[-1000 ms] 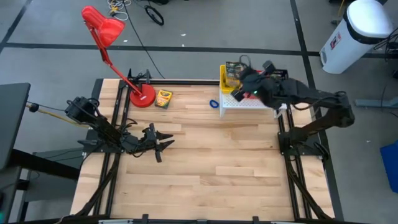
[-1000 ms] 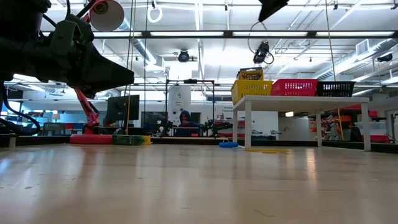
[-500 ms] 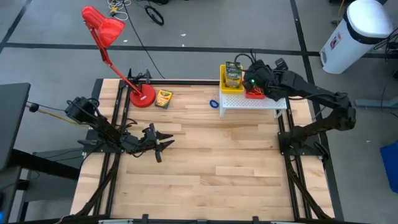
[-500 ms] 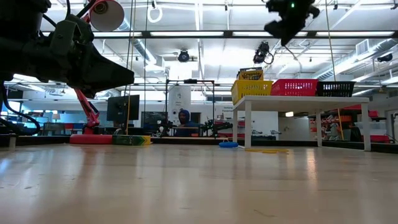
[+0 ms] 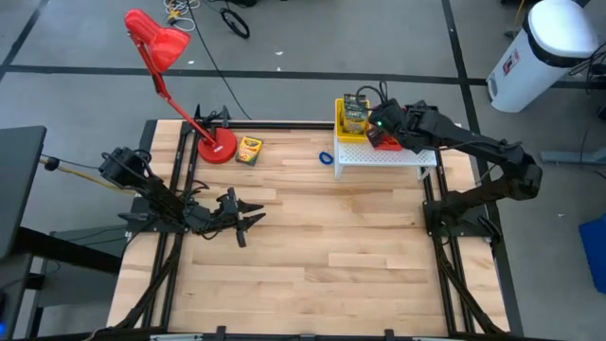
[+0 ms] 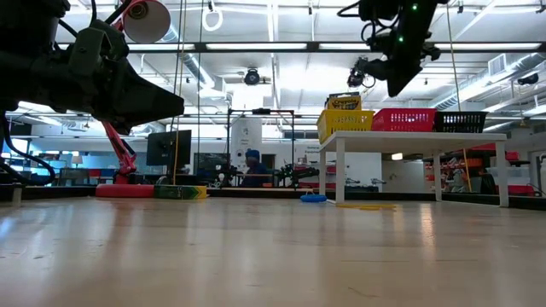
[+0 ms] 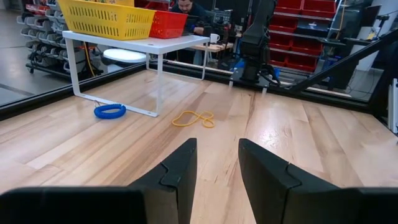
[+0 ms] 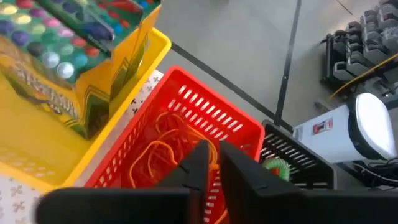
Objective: Pick & Place Office Desk Supplies
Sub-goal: Put the red rubber band on the red basket, then put the yellow crayon box on the yellow basket
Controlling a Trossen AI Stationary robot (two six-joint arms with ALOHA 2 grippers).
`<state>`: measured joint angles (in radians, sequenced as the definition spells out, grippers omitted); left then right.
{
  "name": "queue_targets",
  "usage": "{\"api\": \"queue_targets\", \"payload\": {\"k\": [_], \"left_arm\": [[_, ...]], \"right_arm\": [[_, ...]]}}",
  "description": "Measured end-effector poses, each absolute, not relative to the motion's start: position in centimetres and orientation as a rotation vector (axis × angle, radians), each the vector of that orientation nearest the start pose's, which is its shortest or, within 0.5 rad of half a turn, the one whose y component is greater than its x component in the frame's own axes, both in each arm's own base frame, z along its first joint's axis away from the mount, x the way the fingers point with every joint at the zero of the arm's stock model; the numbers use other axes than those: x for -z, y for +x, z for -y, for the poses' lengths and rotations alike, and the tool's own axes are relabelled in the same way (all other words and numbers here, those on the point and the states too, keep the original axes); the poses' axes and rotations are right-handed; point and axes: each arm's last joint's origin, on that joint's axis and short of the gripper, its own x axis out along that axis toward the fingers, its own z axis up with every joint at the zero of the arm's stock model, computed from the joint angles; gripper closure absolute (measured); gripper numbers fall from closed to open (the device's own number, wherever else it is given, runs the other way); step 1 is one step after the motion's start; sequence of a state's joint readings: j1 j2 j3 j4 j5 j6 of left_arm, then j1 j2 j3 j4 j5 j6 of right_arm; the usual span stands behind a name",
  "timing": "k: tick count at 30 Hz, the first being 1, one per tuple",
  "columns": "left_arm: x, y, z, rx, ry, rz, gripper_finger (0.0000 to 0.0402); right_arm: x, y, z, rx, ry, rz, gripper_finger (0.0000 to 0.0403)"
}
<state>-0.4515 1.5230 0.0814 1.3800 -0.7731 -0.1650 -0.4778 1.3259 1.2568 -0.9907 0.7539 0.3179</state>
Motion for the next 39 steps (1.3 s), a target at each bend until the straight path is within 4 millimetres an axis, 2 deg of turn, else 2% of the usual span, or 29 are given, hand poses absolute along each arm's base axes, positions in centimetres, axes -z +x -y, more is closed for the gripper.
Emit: {"api": "queue_targets", "payload": {"k": [7,10,13,17,20,22,27,30,33,35,39], "left_arm": [[-12.7,17.7,6.3,-0.325,-0.128,-0.024,0.0276],[-12.7,17.7,6.3,-0.325,-0.128,-0.024,0.0276],[-12.7,17.7,6.3,-0.325,-0.128,-0.024,0.0276],[-12.7,17.7,6.3,-0.325,-0.128,-0.024,0.0276],[-12.7,17.7,6.3,-0.325,-0.128,-0.024,0.0276],[-12.7,17.7,6.3,-0.325,-0.128,-0.024,0.0276],[-12.7,17.7,6.3,-0.325,-0.128,-0.024,0.0276],[-12.7,17.7,6.3,-0.326,-0.128,-0.023,0.0276],[-12.8,17.8,6.4,-0.326,-0.133,-0.017,0.0276],[-12.9,17.9,6.4,-0.329,-0.138,-0.009,0.0276],[-13.5,18.5,6.7,-0.322,-0.157,0.017,0.0276]], "right_arm": [[-33.4,20.8,12.6,1.246,0.105,-0.954,0.0254],[-34.4,20.7,11.4,1.194,0.126,-0.956,0.0233],[-34.9,20.5,9.2,1.117,0.109,-0.917,0.0248],[-34.1,21.0,5.8,0.955,0.068,-0.827,0.0315],[-32.6,21.8,3.2,0.797,0.045,-0.728,0.0374],[-30.9,22.7,1.5,0.677,0.039,-0.661,0.0394],[-24.9,24.8,-2.1,0.381,0.103,-0.395,0.0378],[-21.1,24.9,-3.8,0.215,0.137,-0.213,0.0381],[-18.8,24.3,-4.5,0.106,0.11,-0.132,0.0393],[-17.7,23.8,-4.5,0.097,0.109,-0.145,0.0398],[-17.1,23.3,-4.6,0.091,0.113,-0.163,0.0393]]}}
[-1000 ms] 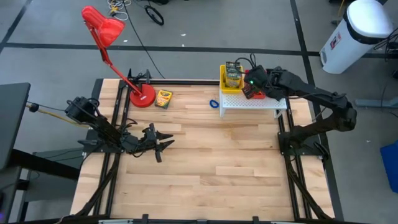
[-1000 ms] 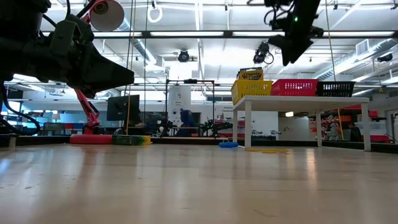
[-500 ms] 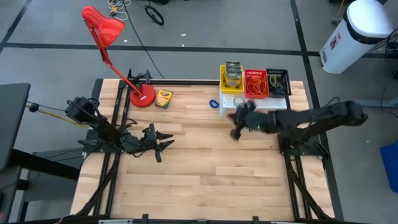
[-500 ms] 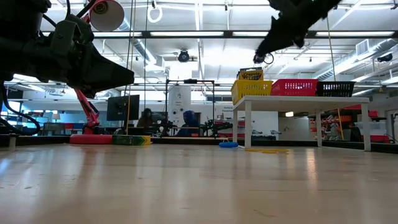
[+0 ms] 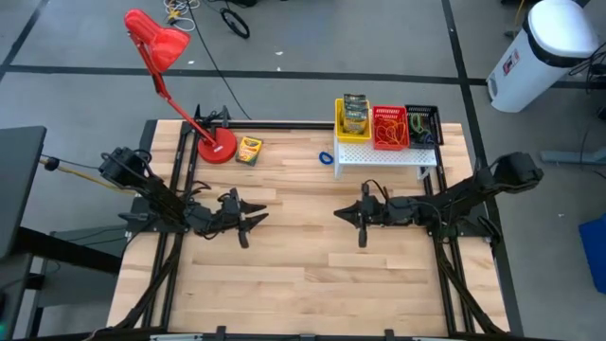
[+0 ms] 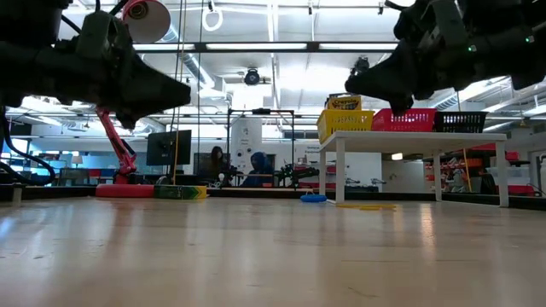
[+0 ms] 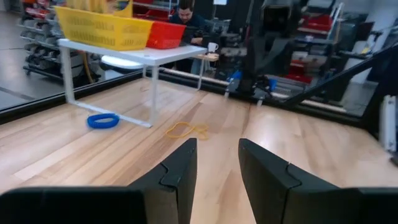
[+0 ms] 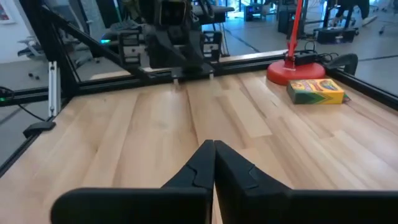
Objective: Pick & Place Office Desk Supplies
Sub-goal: Put the yellow crayon box on the yellow basket
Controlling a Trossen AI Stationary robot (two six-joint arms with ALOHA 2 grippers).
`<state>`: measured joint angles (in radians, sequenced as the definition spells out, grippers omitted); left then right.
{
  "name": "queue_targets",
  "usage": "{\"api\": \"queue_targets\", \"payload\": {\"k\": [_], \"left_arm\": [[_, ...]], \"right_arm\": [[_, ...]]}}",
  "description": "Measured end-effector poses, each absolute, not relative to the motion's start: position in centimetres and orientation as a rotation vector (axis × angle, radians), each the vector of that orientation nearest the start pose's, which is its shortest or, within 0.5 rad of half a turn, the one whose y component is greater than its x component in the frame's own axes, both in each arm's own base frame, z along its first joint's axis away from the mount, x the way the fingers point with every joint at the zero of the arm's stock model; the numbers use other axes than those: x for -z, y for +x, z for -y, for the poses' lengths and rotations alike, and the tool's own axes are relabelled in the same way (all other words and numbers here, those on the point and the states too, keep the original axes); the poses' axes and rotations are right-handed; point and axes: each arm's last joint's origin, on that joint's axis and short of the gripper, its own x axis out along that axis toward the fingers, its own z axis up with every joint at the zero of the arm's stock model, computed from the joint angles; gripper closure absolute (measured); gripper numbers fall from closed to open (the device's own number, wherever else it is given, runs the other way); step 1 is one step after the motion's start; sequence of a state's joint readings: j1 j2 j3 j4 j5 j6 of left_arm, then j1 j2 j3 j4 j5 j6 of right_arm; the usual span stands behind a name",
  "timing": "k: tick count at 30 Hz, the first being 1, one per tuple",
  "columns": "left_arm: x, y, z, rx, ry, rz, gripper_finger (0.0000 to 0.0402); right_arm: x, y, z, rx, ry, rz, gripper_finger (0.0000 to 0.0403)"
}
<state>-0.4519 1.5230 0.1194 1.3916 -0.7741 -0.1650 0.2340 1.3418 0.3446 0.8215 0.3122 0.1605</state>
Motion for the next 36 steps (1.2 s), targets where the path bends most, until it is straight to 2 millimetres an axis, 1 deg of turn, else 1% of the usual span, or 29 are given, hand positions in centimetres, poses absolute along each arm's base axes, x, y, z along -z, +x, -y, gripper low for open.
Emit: {"api": "queue_targets", "payload": {"k": [3,10,12,16,18,21,25,28,30,32,36], "left_arm": [[-13.9,19.0,7.0,-0.304,-0.172,0.037,0.0276],[-15.3,20.4,7.6,-0.303,-0.201,0.091,0.0276],[-15.7,20.7,7.8,-0.308,-0.155,0.098,0.0276],[-16.0,21.1,8.0,-0.318,-0.006,0.083,0.0276],[-16.2,21.2,8.0,-0.319,0.027,0.081,0.0276],[-16.5,21.5,8.2,-0.32,0.01,0.095,0.0276],[-17.0,22.0,8.4,-0.312,-0.058,0.123,0.0276],[-17.9,22.7,8.4,-0.32,-0.1,0.161,0.0276],[-18.5,23.3,8.1,-0.339,-0.144,0.171,0.0276],[-18.6,23.8,7.4,-0.372,-0.159,0.129,0.0277],[-18.7,24.0,4.9,-0.48,-0.149,-0.064,0.0277]], "right_arm": [[-17.0,23.2,-4.7,0.086,0.106,-0.165,0.0391],[-16.9,23.1,-4.7,0.08,0.03,-0.176,0.0396],[-16.9,23.1,-4.7,0.078,0.013,-0.177,0.0396],[-16.9,23.1,-4.7,0.078,0.011,-0.177,0.0391],[-16.9,23.1,-4.7,0.078,0.011,-0.178,0.0391],[-16.8,23.1,-4.7,0.077,0.011,-0.18,0.0394],[-16.8,23.1,-4.7,0.077,0.01,-0.183,0.0394],[-16.8,23.1,-4.7,0.078,0.01,-0.183,0.0392],[-16.8,23.1,-4.7,0.078,0.01,-0.184,0.0391],[-16.8,23.1,-4.7,0.078,0.009,-0.186,0.0391],[-16.6,23.1,-4.7,0.079,0.005,-0.203,0.039]]}}
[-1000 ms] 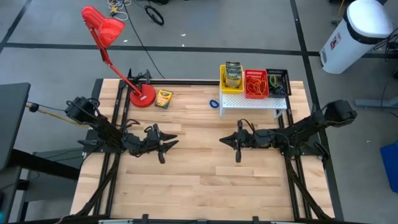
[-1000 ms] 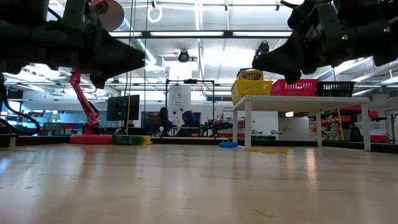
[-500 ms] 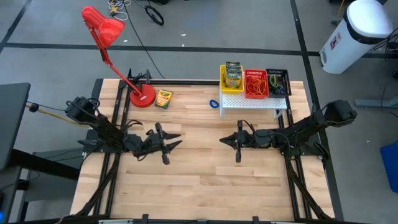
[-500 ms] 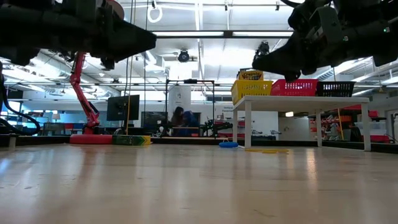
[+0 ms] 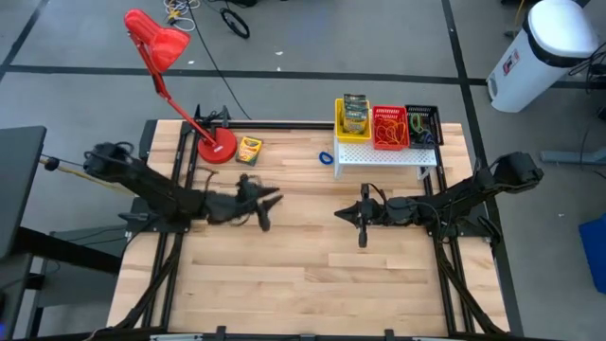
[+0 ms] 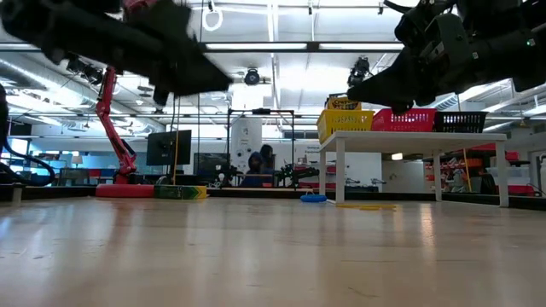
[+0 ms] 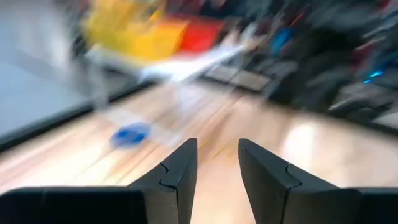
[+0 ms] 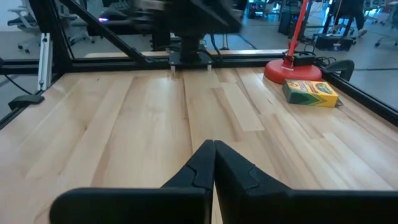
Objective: Pick & Place Office Desk Supplies
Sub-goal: Put the yellow crayon box on the yellow basket
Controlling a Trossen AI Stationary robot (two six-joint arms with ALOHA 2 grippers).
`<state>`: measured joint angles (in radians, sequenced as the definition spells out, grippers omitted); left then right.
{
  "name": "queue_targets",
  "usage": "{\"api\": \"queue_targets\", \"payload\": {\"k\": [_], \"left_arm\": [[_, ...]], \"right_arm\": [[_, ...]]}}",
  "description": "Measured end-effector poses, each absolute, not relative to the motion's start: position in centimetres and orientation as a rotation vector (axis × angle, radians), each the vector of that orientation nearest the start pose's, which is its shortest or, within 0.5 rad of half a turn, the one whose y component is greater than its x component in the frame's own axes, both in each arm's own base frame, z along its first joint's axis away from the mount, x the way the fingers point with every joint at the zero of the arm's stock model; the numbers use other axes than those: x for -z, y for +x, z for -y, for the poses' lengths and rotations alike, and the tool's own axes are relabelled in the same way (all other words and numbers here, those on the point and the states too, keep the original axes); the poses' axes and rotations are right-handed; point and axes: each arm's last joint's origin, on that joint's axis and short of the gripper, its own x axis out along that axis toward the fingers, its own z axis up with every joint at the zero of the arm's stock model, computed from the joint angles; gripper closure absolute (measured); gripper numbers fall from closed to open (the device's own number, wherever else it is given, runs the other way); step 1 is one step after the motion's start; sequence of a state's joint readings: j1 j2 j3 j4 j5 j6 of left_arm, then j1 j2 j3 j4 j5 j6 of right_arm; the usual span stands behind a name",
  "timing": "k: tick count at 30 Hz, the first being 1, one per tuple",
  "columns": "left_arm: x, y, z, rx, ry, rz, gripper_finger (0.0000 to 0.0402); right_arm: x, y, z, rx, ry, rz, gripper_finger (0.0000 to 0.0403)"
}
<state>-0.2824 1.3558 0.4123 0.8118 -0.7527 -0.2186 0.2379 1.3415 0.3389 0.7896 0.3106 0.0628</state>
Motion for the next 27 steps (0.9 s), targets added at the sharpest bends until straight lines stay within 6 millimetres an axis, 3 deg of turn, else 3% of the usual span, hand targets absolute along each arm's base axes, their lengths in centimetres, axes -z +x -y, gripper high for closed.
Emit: {"api": "queue_targets", "payload": {"k": [7,13,21,27], "left_arm": [[-20.6,22.6,-1.8,-0.565,-0.282,-0.473,0.0278],[-20.5,22.1,-7.1,-0.576,-0.329,-0.762,0.027],[-19.8,22.8,-12.9,-0.673,-0.306,-0.996,0.0199],[-20.1,23.4,-15.9,-0.675,-0.295,-1.117,0.0141]], "right_arm": [[-16.6,23.1,-4.7,0.079,0.004,-0.207,0.039],[-16.6,23.1,-4.7,0.079,0.005,-0.202,0.039],[-16.6,23.1,-4.7,0.079,0.005,-0.202,0.039],[-16.6,23.1,-4.7,0.079,0.005,-0.203,0.039]]}}
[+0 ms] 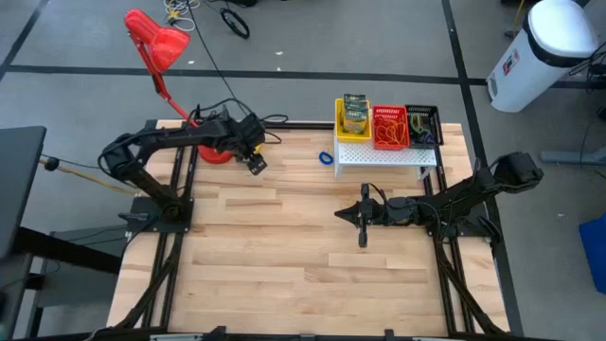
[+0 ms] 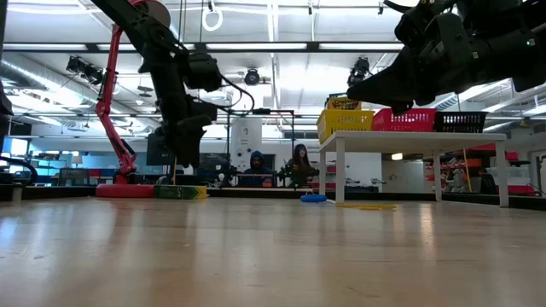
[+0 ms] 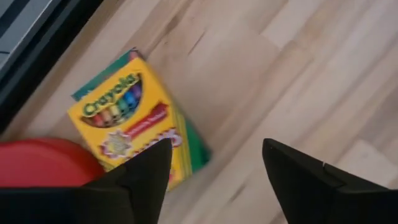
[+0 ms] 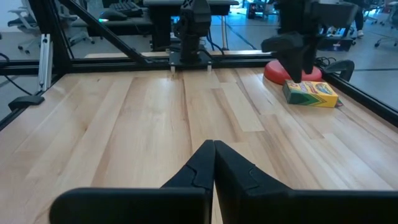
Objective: Pick & Place Office Desk Supplies
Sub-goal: Put the yellow crayon box on the yellow basket
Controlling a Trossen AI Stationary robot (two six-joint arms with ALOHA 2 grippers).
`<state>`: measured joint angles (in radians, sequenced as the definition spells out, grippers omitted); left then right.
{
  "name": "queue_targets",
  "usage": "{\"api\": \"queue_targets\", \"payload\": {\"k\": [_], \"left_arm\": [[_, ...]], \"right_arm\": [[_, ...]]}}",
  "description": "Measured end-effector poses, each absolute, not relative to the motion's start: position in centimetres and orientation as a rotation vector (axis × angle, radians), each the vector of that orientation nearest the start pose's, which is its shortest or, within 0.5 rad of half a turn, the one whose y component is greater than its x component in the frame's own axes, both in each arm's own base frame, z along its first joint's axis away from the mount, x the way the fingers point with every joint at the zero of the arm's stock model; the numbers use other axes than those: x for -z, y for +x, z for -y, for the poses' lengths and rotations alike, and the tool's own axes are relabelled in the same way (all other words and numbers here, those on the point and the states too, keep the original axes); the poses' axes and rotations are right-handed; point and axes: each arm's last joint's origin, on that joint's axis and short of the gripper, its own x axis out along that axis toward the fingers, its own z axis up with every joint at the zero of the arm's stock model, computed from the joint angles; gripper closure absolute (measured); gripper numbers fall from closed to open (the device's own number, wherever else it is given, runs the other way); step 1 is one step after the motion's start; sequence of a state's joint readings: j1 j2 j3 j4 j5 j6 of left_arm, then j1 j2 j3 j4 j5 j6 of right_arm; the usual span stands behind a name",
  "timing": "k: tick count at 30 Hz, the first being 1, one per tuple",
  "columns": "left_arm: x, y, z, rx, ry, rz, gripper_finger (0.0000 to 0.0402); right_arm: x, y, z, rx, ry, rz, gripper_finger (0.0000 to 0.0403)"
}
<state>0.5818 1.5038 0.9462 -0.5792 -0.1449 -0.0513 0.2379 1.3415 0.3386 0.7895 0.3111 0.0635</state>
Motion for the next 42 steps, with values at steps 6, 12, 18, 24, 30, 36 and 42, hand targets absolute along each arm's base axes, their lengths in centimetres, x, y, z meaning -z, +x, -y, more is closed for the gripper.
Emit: {"api": "queue_targets", "payload": {"k": [6,12,18,24,30,36,42], "left_arm": [[-19.9,23.1,-18.1,-0.69,-0.263,-1.177,0.0152],[-19.4,21.6,-20.7,-0.782,-0.286,-1.218,0.0242],[-19.2,19.9,-22.5,-0.881,-0.296,-1.235,0.0351],[-19.0,19.2,-23.2,-0.916,-0.292,-1.261,0.0394],[-17.6,19.3,-23.6,-0.956,-0.25,-1.338,0.0389],[-16.7,19.9,-23.4,-0.943,-0.28,-1.357,0.039],[-16.5,21.5,-21.7,-0.829,-0.301,-1.341,0.039]], "right_arm": [[-16.6,23.1,-4.7,0.08,0.008,-0.204,0.039],[-16.6,23.1,-4.7,0.08,0.007,-0.204,0.039],[-16.6,23.1,-4.7,0.079,0.004,-0.204,0.039],[-16.6,23.1,-4.7,0.079,0.004,-0.204,0.039],[-16.6,23.1,-4.7,0.079,0.004,-0.205,0.039],[-16.6,23.1,-4.7,0.079,0.004,-0.205,0.039],[-16.6,23.1,-4.7,0.079,0.004,-0.205,0.039]]}}
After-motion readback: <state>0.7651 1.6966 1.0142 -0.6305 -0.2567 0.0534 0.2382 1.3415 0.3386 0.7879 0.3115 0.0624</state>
